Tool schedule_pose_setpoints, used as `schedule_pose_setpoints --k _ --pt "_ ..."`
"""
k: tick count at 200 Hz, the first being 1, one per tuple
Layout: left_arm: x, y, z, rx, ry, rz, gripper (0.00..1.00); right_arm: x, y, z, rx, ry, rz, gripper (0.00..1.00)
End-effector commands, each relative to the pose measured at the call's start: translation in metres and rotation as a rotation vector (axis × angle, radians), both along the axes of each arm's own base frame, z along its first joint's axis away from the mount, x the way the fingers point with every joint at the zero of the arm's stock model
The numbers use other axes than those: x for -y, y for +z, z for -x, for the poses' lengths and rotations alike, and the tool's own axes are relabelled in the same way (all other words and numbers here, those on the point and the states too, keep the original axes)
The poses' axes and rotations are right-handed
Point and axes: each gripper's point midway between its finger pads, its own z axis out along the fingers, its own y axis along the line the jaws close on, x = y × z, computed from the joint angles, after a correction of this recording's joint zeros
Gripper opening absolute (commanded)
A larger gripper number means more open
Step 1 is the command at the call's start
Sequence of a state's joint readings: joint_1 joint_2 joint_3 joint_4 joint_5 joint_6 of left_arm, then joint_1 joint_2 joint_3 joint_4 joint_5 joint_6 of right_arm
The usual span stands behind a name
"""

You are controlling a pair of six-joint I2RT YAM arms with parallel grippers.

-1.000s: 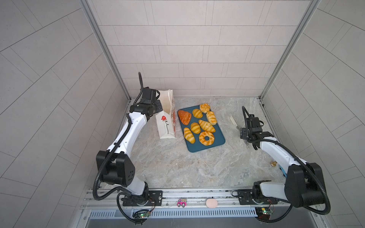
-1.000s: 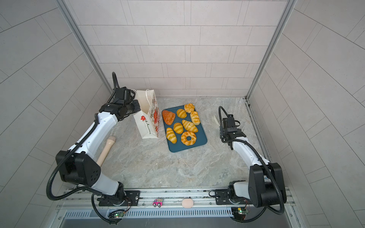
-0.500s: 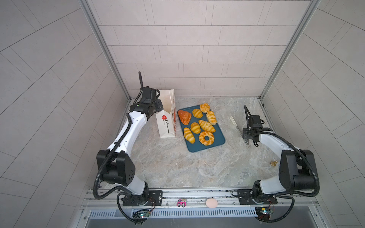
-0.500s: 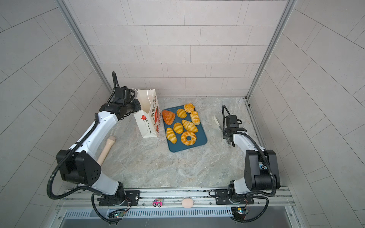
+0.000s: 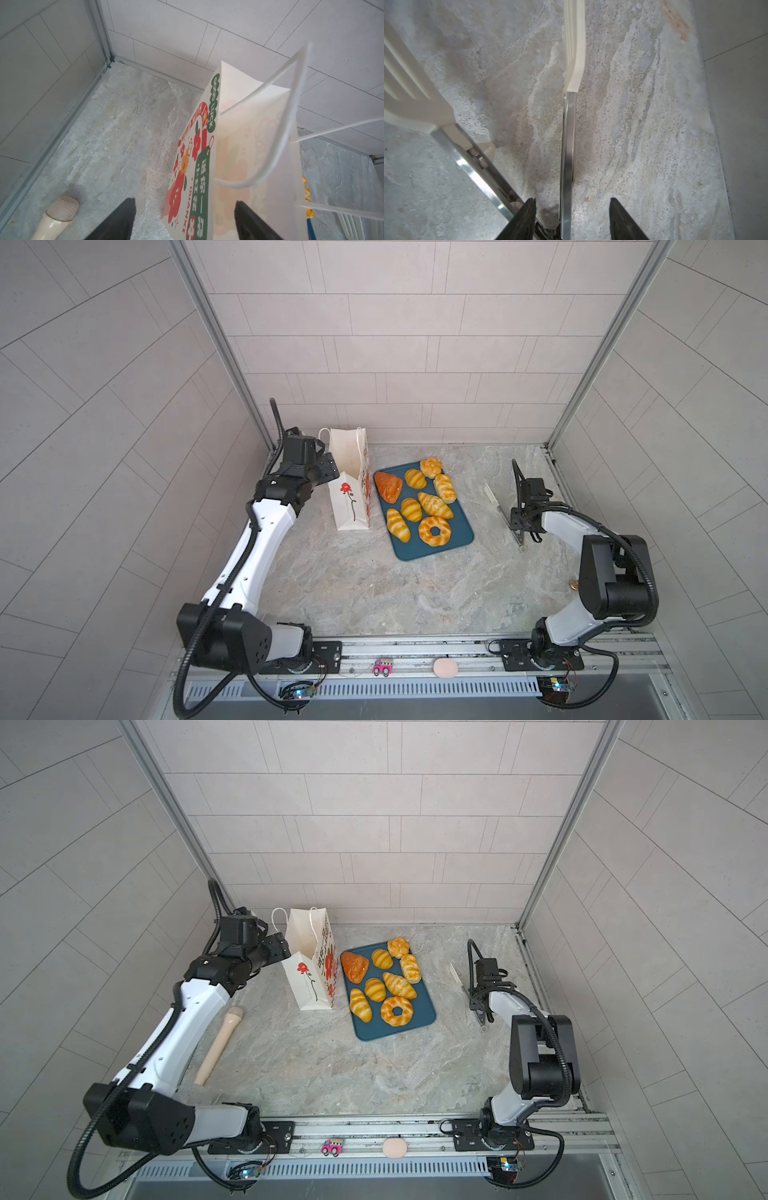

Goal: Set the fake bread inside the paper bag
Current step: 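Grasp and lift the white tongs with the right gripper while the left withdraws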

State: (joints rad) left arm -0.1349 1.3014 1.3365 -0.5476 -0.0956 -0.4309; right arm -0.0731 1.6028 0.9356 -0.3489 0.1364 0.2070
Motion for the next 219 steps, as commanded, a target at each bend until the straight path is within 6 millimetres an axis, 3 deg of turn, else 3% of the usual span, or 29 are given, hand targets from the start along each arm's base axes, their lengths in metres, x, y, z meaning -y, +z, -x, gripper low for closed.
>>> schedule_pose_setpoints --k 1,24,60,91,111,149,178,201,219 --pt "-0.01 0.015 0.014 0.072 0.039 -0.017 0.91 0.003 -0.003 -0.003 -0.025 -0.015 0.0 0.56" --pt "-0.01 0.023 0.029 0.116 0.042 -0.034 0.94 0.006 -0.013 -0.006 -0.071 -0.027 -0.007 0.47" --pt "0.003 0.047 0.052 0.196 0.024 -0.12 0.98 0.01 -0.026 -0.007 -0.114 -0.043 -0.044 0.26" --pt "0.027 0.068 0.063 0.281 -0.037 -0.183 0.99 0.009 -0.016 -0.01 -0.074 -0.049 -0.09 0.03" --pt "0.053 0.083 0.068 0.346 -0.149 -0.207 0.98 0.005 0.014 -0.016 0.039 -0.048 -0.128 0.0" --pt "0.104 0.109 0.077 0.428 -0.334 -0.304 0.97 -0.013 0.094 -0.021 0.267 0.0 -0.252 0.0" --pt "0.161 0.109 0.074 0.432 -0.504 -0.32 0.94 -0.037 0.141 -0.024 0.39 0.067 -0.373 0.0" --pt "0.211 0.104 0.07 0.449 -0.656 -0.221 0.92 -0.066 0.167 -0.029 0.454 0.151 -0.517 0.0" --pt "0.237 0.095 0.06 0.434 -0.719 -0.149 0.93 -0.087 0.184 -0.034 0.504 0.201 -0.617 0.0"
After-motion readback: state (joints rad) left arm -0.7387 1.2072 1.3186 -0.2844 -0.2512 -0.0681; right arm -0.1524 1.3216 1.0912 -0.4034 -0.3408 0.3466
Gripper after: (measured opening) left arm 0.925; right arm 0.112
